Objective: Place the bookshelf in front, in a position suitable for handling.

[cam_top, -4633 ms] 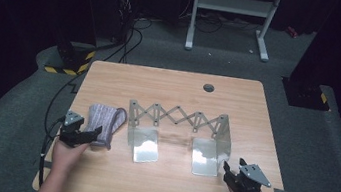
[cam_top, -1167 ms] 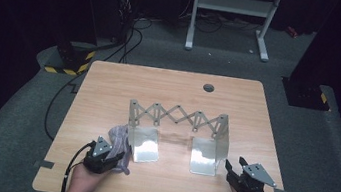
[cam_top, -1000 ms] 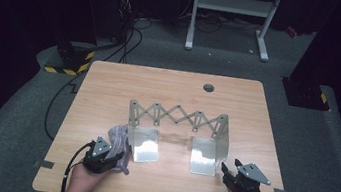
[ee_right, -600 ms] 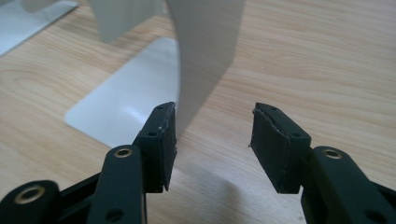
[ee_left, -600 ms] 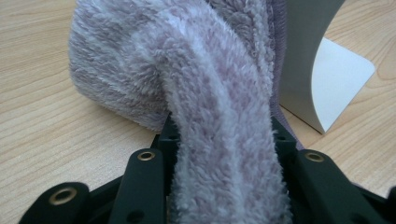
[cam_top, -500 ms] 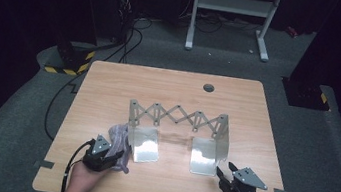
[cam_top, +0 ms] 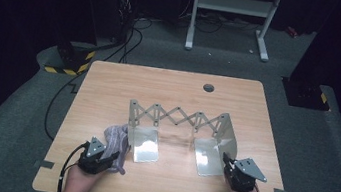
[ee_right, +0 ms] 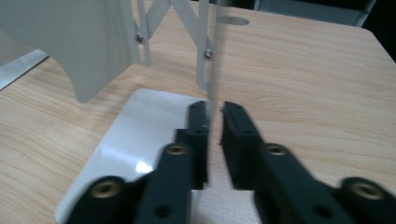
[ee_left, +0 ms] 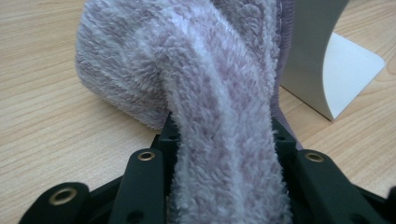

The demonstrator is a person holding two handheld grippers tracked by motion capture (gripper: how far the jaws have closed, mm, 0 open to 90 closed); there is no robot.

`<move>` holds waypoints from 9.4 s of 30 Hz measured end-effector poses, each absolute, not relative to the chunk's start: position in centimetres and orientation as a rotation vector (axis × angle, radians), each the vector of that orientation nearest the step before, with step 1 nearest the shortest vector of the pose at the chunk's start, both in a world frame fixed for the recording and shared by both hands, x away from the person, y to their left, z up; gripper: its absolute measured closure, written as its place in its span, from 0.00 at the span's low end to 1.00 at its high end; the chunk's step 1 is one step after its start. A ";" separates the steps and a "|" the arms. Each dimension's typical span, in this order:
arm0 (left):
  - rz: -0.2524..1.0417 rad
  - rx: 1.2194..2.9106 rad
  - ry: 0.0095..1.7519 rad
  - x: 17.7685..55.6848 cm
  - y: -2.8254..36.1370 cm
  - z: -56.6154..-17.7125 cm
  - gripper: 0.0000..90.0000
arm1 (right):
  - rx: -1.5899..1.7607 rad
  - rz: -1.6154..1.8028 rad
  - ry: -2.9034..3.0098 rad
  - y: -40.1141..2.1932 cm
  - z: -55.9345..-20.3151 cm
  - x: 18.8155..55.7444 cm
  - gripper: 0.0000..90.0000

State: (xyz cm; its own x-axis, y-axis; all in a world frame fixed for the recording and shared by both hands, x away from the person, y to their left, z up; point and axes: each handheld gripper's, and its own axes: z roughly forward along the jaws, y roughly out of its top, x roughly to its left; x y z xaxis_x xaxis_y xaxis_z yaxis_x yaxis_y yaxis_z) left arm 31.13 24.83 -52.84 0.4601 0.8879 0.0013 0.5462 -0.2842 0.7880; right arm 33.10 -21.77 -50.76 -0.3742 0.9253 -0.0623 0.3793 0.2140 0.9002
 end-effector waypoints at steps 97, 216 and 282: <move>0.601 1.860 1.221 33.9 24.3 -51.8 0.69 | 1.131 1.194 1.978 -19.5 -50.7 31.8 0.91; 0.647 1.732 1.236 35.6 25.1 -48.7 0.70 | 1.118 1.211 1.995 -19.5 -51.1 31.9 0.90; 0.760 1.774 1.060 34.1 20.6 -48.2 0.86 | 1.267 1.142 1.875 -22.3 -51.1 32.1 0.95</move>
